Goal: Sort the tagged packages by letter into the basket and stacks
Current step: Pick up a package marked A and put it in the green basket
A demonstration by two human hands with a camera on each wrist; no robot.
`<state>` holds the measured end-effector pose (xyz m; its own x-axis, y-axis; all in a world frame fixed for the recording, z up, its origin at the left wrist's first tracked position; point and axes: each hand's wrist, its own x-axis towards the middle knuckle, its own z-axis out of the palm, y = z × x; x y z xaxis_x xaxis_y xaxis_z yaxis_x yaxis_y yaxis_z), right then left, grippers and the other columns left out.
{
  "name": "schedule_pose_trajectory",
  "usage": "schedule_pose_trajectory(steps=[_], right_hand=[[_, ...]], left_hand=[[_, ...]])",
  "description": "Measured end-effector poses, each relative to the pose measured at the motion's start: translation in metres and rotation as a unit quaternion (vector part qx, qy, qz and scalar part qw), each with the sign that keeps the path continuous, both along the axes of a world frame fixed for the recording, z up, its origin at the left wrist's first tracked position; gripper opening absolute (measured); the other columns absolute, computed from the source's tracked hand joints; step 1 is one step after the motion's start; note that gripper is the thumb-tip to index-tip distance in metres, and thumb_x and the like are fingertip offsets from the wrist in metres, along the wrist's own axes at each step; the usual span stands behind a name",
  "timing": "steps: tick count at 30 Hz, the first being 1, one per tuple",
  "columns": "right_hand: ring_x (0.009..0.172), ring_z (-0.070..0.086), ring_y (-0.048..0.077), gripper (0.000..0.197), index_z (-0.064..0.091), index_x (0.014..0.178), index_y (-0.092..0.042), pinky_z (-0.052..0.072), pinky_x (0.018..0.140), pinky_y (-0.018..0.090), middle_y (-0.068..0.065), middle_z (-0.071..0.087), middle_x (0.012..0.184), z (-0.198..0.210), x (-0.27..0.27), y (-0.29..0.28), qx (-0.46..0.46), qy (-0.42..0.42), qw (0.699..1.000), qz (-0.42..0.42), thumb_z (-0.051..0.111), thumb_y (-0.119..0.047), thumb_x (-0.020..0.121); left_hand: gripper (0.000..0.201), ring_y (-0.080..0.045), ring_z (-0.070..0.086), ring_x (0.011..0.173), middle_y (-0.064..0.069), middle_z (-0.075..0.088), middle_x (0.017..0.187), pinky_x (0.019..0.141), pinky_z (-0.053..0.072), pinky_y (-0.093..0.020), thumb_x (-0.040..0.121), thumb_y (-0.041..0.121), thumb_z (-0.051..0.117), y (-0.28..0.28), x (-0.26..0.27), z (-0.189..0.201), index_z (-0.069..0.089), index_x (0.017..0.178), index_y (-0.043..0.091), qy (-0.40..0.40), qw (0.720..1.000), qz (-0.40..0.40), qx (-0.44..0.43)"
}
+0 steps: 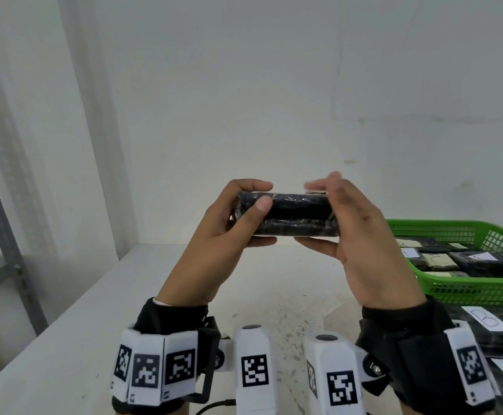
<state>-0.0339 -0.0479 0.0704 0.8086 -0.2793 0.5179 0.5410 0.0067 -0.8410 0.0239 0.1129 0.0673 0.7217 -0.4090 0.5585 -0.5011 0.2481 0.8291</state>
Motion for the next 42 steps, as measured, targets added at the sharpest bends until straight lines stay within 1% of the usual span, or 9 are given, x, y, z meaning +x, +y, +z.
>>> schedule_pose_trajectory(steps=[3,7,13,18,21,28,33,37,42], right_hand=[[0.102,0.071,0.017,0.056,0.056,0.119,-0.033,0.061,0.073,0.034,0.002,0.067,0.116,0.002,0.0,-0.005,0.044,0.047,0.997,0.032,0.048,-0.066,0.074],[0.094,0.073,0.021,0.048,0.055,0.13,-0.011,0.061,0.067,0.037,0.005,0.073,0.105,0.002,0.002,-0.009,0.076,0.085,0.992,0.057,0.062,-0.031,0.087],[0.098,0.071,0.016,0.029,0.062,0.122,-0.013,0.061,0.078,0.037,0.004,0.071,0.115,0.0,0.0,-0.007,0.013,0.066,0.995,0.069,0.059,-0.01,0.093],[0.095,0.07,0.01,0.037,0.063,0.117,-0.016,0.06,0.08,0.038,-0.004,0.072,0.107,-0.002,0.001,-0.002,0.011,0.058,0.996,0.073,0.065,-0.029,0.082],[0.09,0.072,0.009,0.044,0.068,0.108,-0.018,0.061,0.075,0.034,-0.005,0.075,0.096,-0.002,0.002,0.0,0.012,0.053,0.996,0.065,0.06,-0.046,0.075],[0.081,0.072,0.013,0.018,0.072,0.095,-0.013,0.06,0.066,0.032,0.004,0.074,0.089,-0.004,0.004,0.001,0.029,0.014,0.999,-0.013,0.057,-0.022,0.097],[0.085,0.073,0.01,0.036,0.071,0.1,-0.013,0.061,0.073,0.033,-0.001,0.076,0.092,0.004,-0.003,-0.004,0.021,0.052,0.998,0.02,0.055,-0.043,0.091],[0.082,0.074,0.014,0.039,0.071,0.094,-0.011,0.061,0.07,0.035,0.002,0.077,0.088,0.006,-0.005,-0.006,0.041,0.048,0.998,-0.001,0.052,-0.045,0.093],[0.071,0.072,0.017,0.027,0.072,0.085,-0.013,0.061,0.06,0.036,0.005,0.073,0.077,0.004,-0.002,-0.003,0.075,0.012,0.996,-0.047,0.055,-0.03,0.097]], left_hand=[[0.035,-0.016,0.068,0.106,0.006,0.07,0.108,0.087,0.055,-0.026,0.087,0.031,0.058,0.004,0.003,-0.002,0.057,0.122,0.025,-0.011,1.0,-0.017,0.011],[0.06,-0.017,0.063,0.115,0.002,0.064,0.121,0.096,0.052,-0.03,0.08,0.035,0.07,0.007,0.007,-0.004,0.047,0.135,0.032,-0.025,0.999,-0.026,0.023],[0.058,-0.007,0.069,0.095,0.0,0.069,0.117,0.071,0.05,-0.016,0.084,0.066,0.061,0.003,0.002,0.0,0.054,0.13,0.032,0.071,0.997,0.018,-0.005],[0.021,-0.01,0.054,0.055,-0.001,0.061,0.07,0.043,0.036,-0.016,0.099,0.018,0.053,0.0,0.009,-0.005,0.067,0.099,0.003,0.032,0.997,0.072,-0.026],[0.018,-0.009,0.057,0.058,0.003,0.061,0.067,0.048,0.04,-0.014,0.099,0.014,0.055,0.0,0.006,-0.004,0.068,0.091,0.005,0.004,0.997,0.076,-0.019],[0.039,-0.035,0.065,0.096,-0.013,0.07,0.103,0.082,0.053,-0.048,0.086,0.055,0.066,-0.006,-0.001,-0.001,0.069,0.102,0.019,0.021,0.998,0.058,-0.01],[0.035,-0.019,0.051,0.071,-0.01,0.056,0.079,0.06,0.039,-0.027,0.096,0.027,0.061,-0.013,0.002,-0.006,0.059,0.097,-0.008,0.002,0.997,0.059,-0.039],[0.024,-0.015,0.049,0.069,0.0,0.055,0.071,0.062,0.039,-0.024,0.095,0.026,0.062,-0.016,-0.002,-0.005,0.061,0.083,0.005,-0.008,0.998,0.043,-0.038],[0.053,-0.027,0.042,0.081,-0.025,0.051,0.082,0.075,0.035,-0.044,0.082,0.06,0.059,-0.015,-0.011,0.001,0.057,0.091,0.008,-0.002,1.0,0.009,-0.018]])
